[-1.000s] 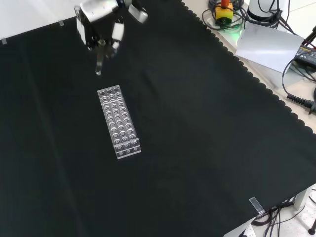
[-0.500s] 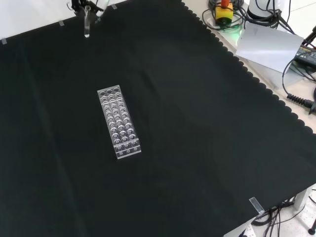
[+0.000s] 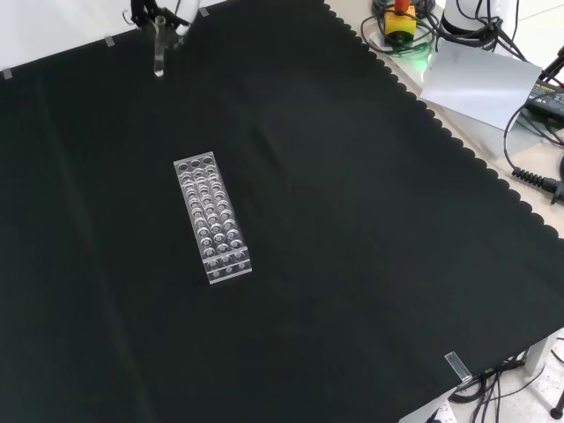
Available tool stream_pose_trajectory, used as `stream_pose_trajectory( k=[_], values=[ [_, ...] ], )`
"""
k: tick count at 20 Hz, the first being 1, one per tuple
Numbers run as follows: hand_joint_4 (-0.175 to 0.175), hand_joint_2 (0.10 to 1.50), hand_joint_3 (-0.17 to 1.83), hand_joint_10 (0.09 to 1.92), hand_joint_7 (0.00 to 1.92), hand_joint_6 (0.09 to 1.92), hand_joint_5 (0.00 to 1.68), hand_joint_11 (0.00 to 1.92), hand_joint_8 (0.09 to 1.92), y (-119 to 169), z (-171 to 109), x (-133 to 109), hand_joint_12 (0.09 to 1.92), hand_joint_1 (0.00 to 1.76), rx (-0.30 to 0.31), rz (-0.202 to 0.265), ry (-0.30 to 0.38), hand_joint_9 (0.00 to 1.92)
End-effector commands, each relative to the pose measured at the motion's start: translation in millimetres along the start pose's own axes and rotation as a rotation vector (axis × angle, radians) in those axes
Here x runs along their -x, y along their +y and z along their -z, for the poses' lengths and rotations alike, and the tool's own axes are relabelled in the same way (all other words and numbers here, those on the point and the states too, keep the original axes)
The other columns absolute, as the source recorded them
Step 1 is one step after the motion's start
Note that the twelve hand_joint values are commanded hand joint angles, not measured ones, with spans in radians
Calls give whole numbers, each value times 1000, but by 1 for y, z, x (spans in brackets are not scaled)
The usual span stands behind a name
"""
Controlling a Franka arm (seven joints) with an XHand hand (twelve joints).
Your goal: Shake the test tube.
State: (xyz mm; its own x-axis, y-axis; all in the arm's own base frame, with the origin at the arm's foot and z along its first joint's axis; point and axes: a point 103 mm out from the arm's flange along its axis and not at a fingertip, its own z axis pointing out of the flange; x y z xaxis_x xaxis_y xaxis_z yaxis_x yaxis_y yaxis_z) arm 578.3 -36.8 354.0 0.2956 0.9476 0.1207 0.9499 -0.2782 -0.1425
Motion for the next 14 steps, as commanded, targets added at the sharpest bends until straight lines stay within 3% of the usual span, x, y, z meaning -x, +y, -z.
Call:
stream_pose_trajectory(
  k=[1, 9, 14],
  values=[
    [-175, 810, 325, 613, 1678, 556, 1255, 1101, 535, -12, -27, -69, 1028, 1422, -58, 103, 97, 1265],
    [-175, 810, 324, 612, 1677, 555, 1256, 1101, 536, -37, -47, -166, 1029, 1422, -127, 271, 155, 1266],
    [-175, 811, 323, 612, 1677, 555, 1256, 1101, 536, -49, -47, -197, 1029, 1422, -141, 337, 183, 1266]
  ],
)
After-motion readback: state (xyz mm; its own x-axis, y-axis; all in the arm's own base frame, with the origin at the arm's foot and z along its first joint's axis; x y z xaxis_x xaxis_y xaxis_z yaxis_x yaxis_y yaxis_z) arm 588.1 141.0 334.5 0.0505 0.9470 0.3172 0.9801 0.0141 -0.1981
